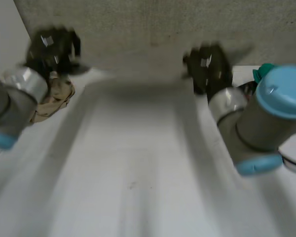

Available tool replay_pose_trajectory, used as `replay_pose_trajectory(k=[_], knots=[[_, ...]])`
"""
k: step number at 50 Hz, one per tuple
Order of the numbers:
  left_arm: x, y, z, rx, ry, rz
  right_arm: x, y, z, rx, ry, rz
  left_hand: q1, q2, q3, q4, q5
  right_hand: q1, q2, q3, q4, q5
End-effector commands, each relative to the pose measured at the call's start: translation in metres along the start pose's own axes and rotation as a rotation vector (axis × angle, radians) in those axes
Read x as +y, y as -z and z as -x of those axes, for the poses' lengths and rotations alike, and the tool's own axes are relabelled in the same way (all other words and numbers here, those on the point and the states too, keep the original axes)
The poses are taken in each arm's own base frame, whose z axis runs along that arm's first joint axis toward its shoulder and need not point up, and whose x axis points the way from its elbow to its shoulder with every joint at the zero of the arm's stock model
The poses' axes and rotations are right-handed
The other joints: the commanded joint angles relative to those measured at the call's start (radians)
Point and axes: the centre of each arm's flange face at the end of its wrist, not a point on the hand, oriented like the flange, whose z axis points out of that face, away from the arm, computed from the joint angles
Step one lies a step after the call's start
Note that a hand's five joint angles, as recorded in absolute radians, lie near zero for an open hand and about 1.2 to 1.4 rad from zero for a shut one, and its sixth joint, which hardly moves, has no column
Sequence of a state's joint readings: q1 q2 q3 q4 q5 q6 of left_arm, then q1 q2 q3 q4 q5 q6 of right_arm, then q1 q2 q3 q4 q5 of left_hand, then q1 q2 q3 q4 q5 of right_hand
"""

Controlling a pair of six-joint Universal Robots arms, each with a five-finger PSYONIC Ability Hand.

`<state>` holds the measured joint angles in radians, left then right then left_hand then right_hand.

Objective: Fold the laundry.

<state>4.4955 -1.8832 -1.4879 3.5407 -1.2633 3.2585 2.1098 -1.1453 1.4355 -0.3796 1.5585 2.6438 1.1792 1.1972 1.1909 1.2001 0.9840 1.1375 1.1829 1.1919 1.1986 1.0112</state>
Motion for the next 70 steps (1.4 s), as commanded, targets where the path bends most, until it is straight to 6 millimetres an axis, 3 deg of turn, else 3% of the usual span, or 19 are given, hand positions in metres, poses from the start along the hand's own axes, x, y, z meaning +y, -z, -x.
replay_pose_trajectory(k=[1,4,6,9,11,16,19,28,35,41,43,46,53,61,63,64,68,69,70], knots=[[0.075,0.06,-0.034,0.148,0.038,0.268,0.067,0.043,0.042,-0.167,0.007,0.283,0.217,0.199,0.205,0.196,0.238,0.259,0.213,0.204,0.198,0.211],[0.091,0.078,-0.04,0.188,0.014,0.331,0.077,0.049,0.046,-0.184,0.004,0.334,0.217,0.199,0.205,0.196,0.238,0.194,0.149,0.14,0.133,0.146],[0.094,0.082,-0.04,0.197,0.001,0.346,0.079,0.049,0.042,-0.178,0.001,0.359,0.217,0.199,0.205,0.196,0.238,-0.341,-0.387,-0.396,-0.402,-0.389],[0.095,0.085,-0.033,0.18,-0.02,0.352,0.074,0.045,0.027,-0.145,-0.017,0.358,0.217,0.199,0.205,0.196,0.238,-0.888,-0.933,-0.942,-0.949,-0.936],[0.089,0.084,-0.026,0.158,-0.019,0.343,0.067,0.041,0.014,-0.112,-0.031,0.342,0.217,0.199,0.205,0.196,0.238,-0.963,-1.008,-1.017,-1.024,-1.011],[0.07,0.081,-0.015,0.122,-0.01,0.304,0.049,0.036,-0.026,-0.042,-0.118,0.31,0.217,0.199,0.205,0.196,0.238,-0.963,-1.008,-1.017,-1.024,-1.011],[0.056,0.08,-0.009,0.103,0.008,0.273,0.048,0.036,-0.041,-0.037,-0.173,0.325,0.217,0.199,0.205,0.196,0.238,-0.963,-1.008,-1.017,-1.024,-1.011],[0.009,0.073,-0.005,0.09,0.1,0.172,0.075,0.044,-0.071,-0.066,-0.347,0.513,0.217,0.199,0.205,0.196,0.238,-0.963,-1.008,-1.017,-1.024,-1.011],[-0.03,0.068,-0.018,0.137,0.114,0.099,0.083,0.058,-0.045,-0.077,-0.541,0.544,0.217,0.199,0.205,0.196,0.238,-0.963,-1.008,-1.017,-1.024,-1.011],[-0.065,0.063,-0.033,0.175,0.113,0.058,0.071,0.064,0.003,-0.124,-0.705,0.44,0.217,0.199,0.205,0.196,0.238,-0.963,-1.008,-1.017,-1.024,-1.011],[-0.074,0.062,-0.036,0.177,0.112,0.048,0.075,0.059,0.023,-0.116,-0.723,0.412,0.217,0.199,0.205,0.196,0.238,-0.963,-1.008,-1.017,-1.024,-1.011],[-0.092,0.06,-0.04,0.178,0.106,0.024,0.087,0.047,0.031,-0.036,-0.698,0.394,0.217,0.199,0.205,0.196,0.238,-0.963,-1.008,-1.017,-1.024,-1.011],[-0.136,0.061,-0.043,0.178,0.106,-0.055,0.118,0.014,0.023,0.165,-0.609,0.408,0.217,0.199,0.205,0.196,0.238,-0.758,-0.803,-0.812,-0.819,-0.806],[-0.175,0.072,-0.04,0.173,0.127,-0.143,0.151,-0.015,-0.004,0.272,-0.545,0.436,0.217,0.199,0.205,0.196,0.238,-0.391,-0.437,-0.446,-0.452,-0.439],[-0.18,0.075,-0.038,0.168,0.125,-0.159,0.157,-0.019,-0.019,0.312,-0.534,0.431,0.217,0.199,0.205,0.196,0.238,0.168,0.122,0.113,0.107,0.12],[-0.182,0.076,-0.036,0.162,0.123,-0.167,0.157,-0.021,-0.028,0.327,-0.531,0.421,0.217,0.199,0.205,0.196,0.238,0.258,0.212,0.203,0.197,0.21],[-0.185,0.076,-0.022,0.12,0.112,-0.176,0.148,-0.022,-0.056,0.345,-0.532,0.382,0.217,0.199,0.205,0.196,0.238,0.259,0.213,0.204,0.198,0.211],[-0.183,0.076,-0.016,0.104,0.11,-0.167,0.142,-0.023,-0.064,0.342,-0.533,0.363,0.217,0.199,0.205,0.196,0.238,0.259,0.213,0.204,0.198,0.211],[-0.179,0.075,-0.01,0.091,0.109,-0.151,0.123,-0.021,-0.086,0.326,-0.518,0.304,0.217,0.199,0.205,0.196,0.238,0.259,0.213,0.204,0.198,0.211]])
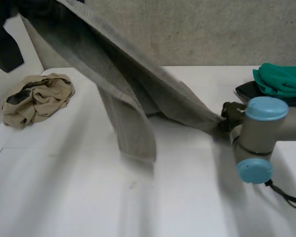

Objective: Fold the laundry.

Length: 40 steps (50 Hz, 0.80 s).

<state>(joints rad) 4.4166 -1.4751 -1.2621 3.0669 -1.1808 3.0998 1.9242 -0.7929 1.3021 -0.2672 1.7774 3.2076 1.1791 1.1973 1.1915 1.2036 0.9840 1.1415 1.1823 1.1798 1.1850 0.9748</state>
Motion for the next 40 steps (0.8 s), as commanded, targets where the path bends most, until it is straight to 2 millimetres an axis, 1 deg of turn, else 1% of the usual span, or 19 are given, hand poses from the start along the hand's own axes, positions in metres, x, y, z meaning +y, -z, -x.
replay_pose_trajectory(k=[1,3,4,5,7,8,12,14,19,23,27,28,31,32,34,36,38,39,40], knots=[[0.002,0.004,0.026,-0.066,-0.019,0.018,-0.072,0.009,-0.036,-0.045,0.019,-0.142,0.217,0.199,0.205,0.193,0.238,0.255,0.214,0.216,0.211,0.247],[0.008,0.005,0.038,-0.084,-0.021,0.052,-0.095,0.016,-0.043,-0.069,0.072,-0.188,0.217,0.199,0.205,0.193,0.238,0.255,0.214,0.216,0.211,0.247],[0.012,0.005,0.045,-0.095,-0.02,0.073,-0.125,0.028,-0.054,-0.084,0.158,-0.249,0.217,0.199,0.205,0.193,0.238,0.255,0.214,0.216,0.211,0.247],[0.015,0.005,0.051,-0.103,-0.019,0.088,-0.146,0.04,-0.06,-0.091,0.232,-0.276,0.217,0.199,0.205,0.193,0.238,0.255,0.214,0.216,0.211,0.247],[0.023,0.007,0.066,-0.124,-0.01,0.132,-0.165,0.05,-0.067,-0.089,0.3,-0.298,0.217,0.199,0.205,0.193,0.238,0.255,0.214,0.216,0.211,0.247],[0.024,0.008,0.069,-0.127,-0.009,0.141,-0.188,0.065,-0.075,-0.079,0.377,-0.319,0.217,0.199,0.205,0.193,0.238,0.255,0.214,0.216,0.211,0.247],[0.039,0.013,0.092,-0.147,0.01,0.24,-0.226,0.093,-0.088,-0.047,0.486,-0.327,0.217,0.199,0.205,0.193,0.238,0.255,0.214,0.216,0.211,0.247],[0.045,0.015,0.094,-0.14,0.013,0.28,-0.242,0.106,-0.09,-0.048,0.536,-0.312,0.217,0.199,0.205,0.193,0.238,0.255,0.214,0.216,0.211,0.247],[0.072,0.019,0.093,-0.1,-0.003,0.436,-0.24,0.114,-0.088,-0.1,0.624,-0.185,0.217,0.199,0.205,0.193,0.238,0.255,0.214,0.216,0.211,0.247],[0.101,0.021,0.087,-0.041,-0.051,0.594,-0.216,0.104,-0.074,-0.174,0.701,-0.062,0.217,0.199,0.205,0.193,0.238,0.255,0.214,0.216,0.211,0.247],[0.138,0.02,0.079,0.032,-0.115,0.744,-0.183,0.081,-0.066,-0.195,0.747,0.055,0.217,0.199,0.205,0.193,0.238,0.255,0.214,0.216,0.211,0.247],[0.154,0.016,0.081,0.046,-0.15,0.783,-0.176,0.075,-0.065,-0.191,0.749,0.076,0.217,0.199,0.205,0.193,0.238,0.255,0.214,0.216,0.211,0.247],[0.178,0.008,0.085,0.053,-0.202,0.825,-0.153,0.049,-0.057,-0.177,0.76,0.107,0.217,0.199,0.205,0.193,0.238,0.255,0.214,0.216,0.211,0.247],[0.192,-0.002,0.089,0.044,-0.235,0.829,-0.149,0.042,-0.054,-0.171,0.762,0.098,0.217,0.199,0.205,0.193,0.238,0.255,0.214,0.216,0.211,0.247],[0.202,-0.016,0.094,0.024,-0.273,0.804,-0.141,0.023,-0.043,-0.145,0.764,0.053,0.217,0.199,0.205,0.193,0.238,0.255,0.214,0.216,0.211,0.247],[0.209,-0.043,0.108,-0.038,-0.341,0.712,-0.143,0.01,-0.038,-0.107,0.754,-0.011,0.217,0.199,0.205,0.193,0.238,0.255,0.214,0.216,0.211,0.247],[0.207,-0.063,0.118,-0.085,-0.385,0.62,-0.157,-0.01,-0.029,-0.035,0.719,-0.167,0.217,0.199,0.205,0.193,0.238,0.255,0.214,0.216,0.211,0.247],[0.198,-0.084,0.13,-0.145,-0.432,0.496,-0.166,-0.016,-0.027,-0.006,0.698,-0.233,0.217,0.199,0.205,0.193,0.238,0.255,0.214,0.216,0.211,0.247],[0.191,-0.094,0.136,-0.175,-0.457,0.424,-0.186,-0.024,-0.023,0.048,0.652,-0.382,0.217,0.199,0.205,0.193,0.238,0.255,0.214,0.216,0.211,0.247]])
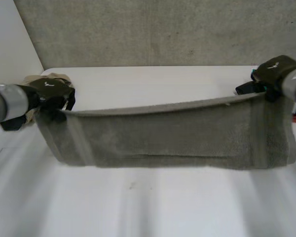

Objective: Fold the laundry.

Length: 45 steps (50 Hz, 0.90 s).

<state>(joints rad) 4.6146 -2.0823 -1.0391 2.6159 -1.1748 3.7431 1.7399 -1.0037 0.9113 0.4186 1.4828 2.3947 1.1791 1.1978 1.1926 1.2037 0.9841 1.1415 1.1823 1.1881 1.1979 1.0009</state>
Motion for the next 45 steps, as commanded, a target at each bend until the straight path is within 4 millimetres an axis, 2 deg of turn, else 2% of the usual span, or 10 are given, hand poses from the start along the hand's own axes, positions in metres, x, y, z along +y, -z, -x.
replay_pose_trajectory(k=[1,4,7,10,14,18,23,33,39,45], knots=[[-0.057,-0.058,0.058,-0.34,-0.101,-0.385,-0.051,-0.052,-0.022,0.376,-0.094,-0.389,0.217,0.198,0.204,0.193,0.238,0.255,0.214,0.208,0.198,0.221],[-0.1,-0.055,0.088,-0.528,-0.149,-0.662,-0.087,-0.049,-0.045,0.546,-0.133,-0.669,0.217,0.198,0.204,0.193,0.238,0.255,0.214,0.208,0.198,0.221],[-0.131,-0.041,0.108,-0.653,-0.151,-0.892,-0.106,-0.042,-0.056,0.635,-0.116,-0.85,0.217,0.198,0.204,0.193,0.238,0.255,0.214,0.208,0.198,0.221],[-0.142,-0.029,0.115,-0.674,-0.099,-0.986,-0.122,-0.031,-0.062,0.694,-0.094,-1.012,0.217,0.198,0.204,0.193,0.238,0.255,0.214,0.208,0.198,0.221],[-0.136,-0.029,0.11,-0.6,-0.003,-0.986,-0.12,-0.033,-0.061,0.662,-0.134,-1.028,0.217,0.198,0.204,0.193,0.238,0.255,0.214,0.208,0.198,0.221],[-0.115,-0.04,0.098,-0.539,0.056,-0.901,-0.104,-0.046,-0.052,0.57,-0.203,-0.953,0.217,0.198,0.204,0.193,0.238,0.255,0.214,0.208,0.198,0.221],[-0.073,-0.058,0.077,-0.463,0.126,-0.76,-0.077,-0.066,-0.029,0.461,-0.228,-0.823,0.217,0.198,0.204,0.193,0.238,0.255,0.214,0.208,0.198,0.221],[0.01,-0.086,0.02,-0.227,0.18,-0.515,0.001,-0.095,0.045,0.199,-0.215,-0.455,0.217,0.198,0.204,0.193,0.238,0.255,0.214,0.208,0.198,0.221],[0.059,-0.077,-0.019,-0.09,0.216,-0.288,0.032,-0.082,0.072,0.072,-0.142,-0.249,0.217,0.198,0.204,0.193,0.238,0.255,0.214,0.208,0.198,0.221],[0.092,-0.034,-0.03,-0.037,0.216,0.016,0.051,-0.044,0.075,-0.054,-0.056,-0.064,0.217,0.198,0.204,0.193,0.238,0.255,0.214,0.208,0.198,0.221]])
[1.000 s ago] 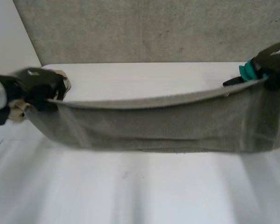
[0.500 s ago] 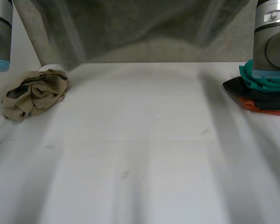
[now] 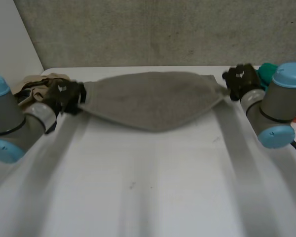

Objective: Fold the laundry.

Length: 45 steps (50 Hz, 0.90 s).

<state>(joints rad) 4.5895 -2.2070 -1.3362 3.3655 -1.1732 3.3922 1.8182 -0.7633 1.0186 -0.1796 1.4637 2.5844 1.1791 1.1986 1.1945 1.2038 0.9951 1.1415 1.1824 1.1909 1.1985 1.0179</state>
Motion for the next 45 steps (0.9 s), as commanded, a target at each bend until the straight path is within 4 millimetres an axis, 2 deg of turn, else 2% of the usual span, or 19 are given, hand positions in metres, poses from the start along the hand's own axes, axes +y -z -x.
replay_pose_trajectory(k=[1,3,4,5,6,7,8,9,10,13,17,21,23,25,26,28,34,38,45], knots=[[0.022,0.069,-0.004,0.049,-0.021,0.402,0.012,0.058,-0.005,-0.159,0.112,0.26,0.217,0.198,0.202,0.192,0.227,0.255,0.214,0.205,0.198,0.204],[0.022,0.09,-0.006,0.082,-0.035,0.503,0.014,0.076,-0.009,-0.2,0.143,0.33,0.217,0.198,0.202,0.192,0.227,0.255,0.214,0.205,0.198,0.204],[0.02,0.112,-0.008,0.125,-0.049,0.601,0.015,0.086,-0.011,-0.222,0.159,0.368,0.217,0.198,0.202,0.192,0.227,0.255,0.214,0.205,0.198,0.204],[0.018,0.123,-0.009,0.15,-0.051,0.648,0.017,0.106,-0.016,-0.27,0.193,0.448,0.217,0.198,0.202,0.192,0.227,0.255,0.214,0.205,0.198,0.204],[0.014,0.146,-0.014,0.209,-0.058,0.732,0.018,0.118,-0.018,-0.301,0.211,0.495,0.217,0.198,0.202,0.192,0.227,0.255,0.214,0.205,0.198,0.204],[0.011,0.156,-0.016,0.24,-0.063,0.765,0.02,0.131,-0.018,-0.34,0.228,0.542,0.217,0.198,0.202,0.192,0.227,0.255,0.214,0.205,0.198,0.204],[0.008,0.166,-0.019,0.271,-0.065,0.792,0.02,0.156,-0.02,-0.416,0.259,0.62,0.217,0.198,0.202,0.192,0.227,0.255,0.214,0.205,0.198,0.204],[0.002,0.182,-0.023,0.323,-0.079,0.822,0.02,0.167,-0.021,-0.454,0.277,0.65,0.217,0.198,0.202,0.192,0.227,0.255,0.214,0.205,0.198,0.204],[-0.001,0.188,-0.024,0.34,-0.091,0.822,0.02,0.183,-0.024,-0.505,0.311,0.669,0.217,0.198,0.202,0.192,0.227,0.255,0.214,0.205,0.198,0.204],[-0.007,0.198,-0.028,0.371,-0.162,0.762,0.015,0.189,-0.025,-0.532,0.36,0.587,0.217,0.198,0.202,0.192,0.227,0.255,0.214,0.205,0.198,0.204],[-0.012,0.188,-0.028,0.387,-0.228,0.657,0.016,0.177,-0.026,-0.481,0.335,0.538,0.217,0.198,0.202,0.192,0.227,0.255,0.214,0.205,0.198,0.204],[-0.014,0.157,-0.031,0.396,-0.257,0.56,0.02,0.15,-0.016,-0.405,0.256,0.496,0.217,0.198,0.202,0.192,0.227,0.255,0.214,0.205,0.198,0.204],[-0.013,0.134,-0.03,0.359,-0.246,0.529,0.023,0.129,-0.012,-0.327,0.212,0.466,0.217,0.198,0.202,0.192,0.227,0.255,0.214,0.205,0.198,0.204],[-0.009,0.112,-0.023,0.289,-0.229,0.524,0.025,0.117,-0.01,-0.276,0.192,0.446,0.217,0.198,0.202,0.192,0.227,0.255,0.214,0.205,0.198,0.204],[-0.007,0.106,-0.021,0.262,-0.223,0.527,0.028,0.104,-0.01,-0.225,0.181,0.42,0.217,0.198,0.202,0.192,0.227,0.255,0.214,0.205,0.198,0.204],[-0.002,0.091,-0.015,0.178,-0.215,0.548,0.028,0.093,-0.007,-0.186,0.177,0.383,0.217,0.198,0.202,0.192,0.227,0.255,0.214,0.205,0.198,0.204],[0.005,0.082,-0.012,0.089,-0.222,0.597,0.03,0.056,0.008,-0.12,0.191,0.201,0.217,0.198,0.202,0.192,0.227,0.255,0.214,0.205,0.198,0.204],[0.006,0.086,-0.015,0.097,-0.216,0.606,0.028,0.042,0.02,-0.129,0.202,0.118,0.217,0.198,0.202,0.192,0.227,0.255,0.214,0.205,0.198,0.204],[0.01,0.085,-0.011,0.075,-0.216,0.592,0.03,0.027,0.037,-0.144,0.208,0.106,0.217,0.198,0.202,0.192,0.227,0.237,0.196,0.188,0.18,0.186]])
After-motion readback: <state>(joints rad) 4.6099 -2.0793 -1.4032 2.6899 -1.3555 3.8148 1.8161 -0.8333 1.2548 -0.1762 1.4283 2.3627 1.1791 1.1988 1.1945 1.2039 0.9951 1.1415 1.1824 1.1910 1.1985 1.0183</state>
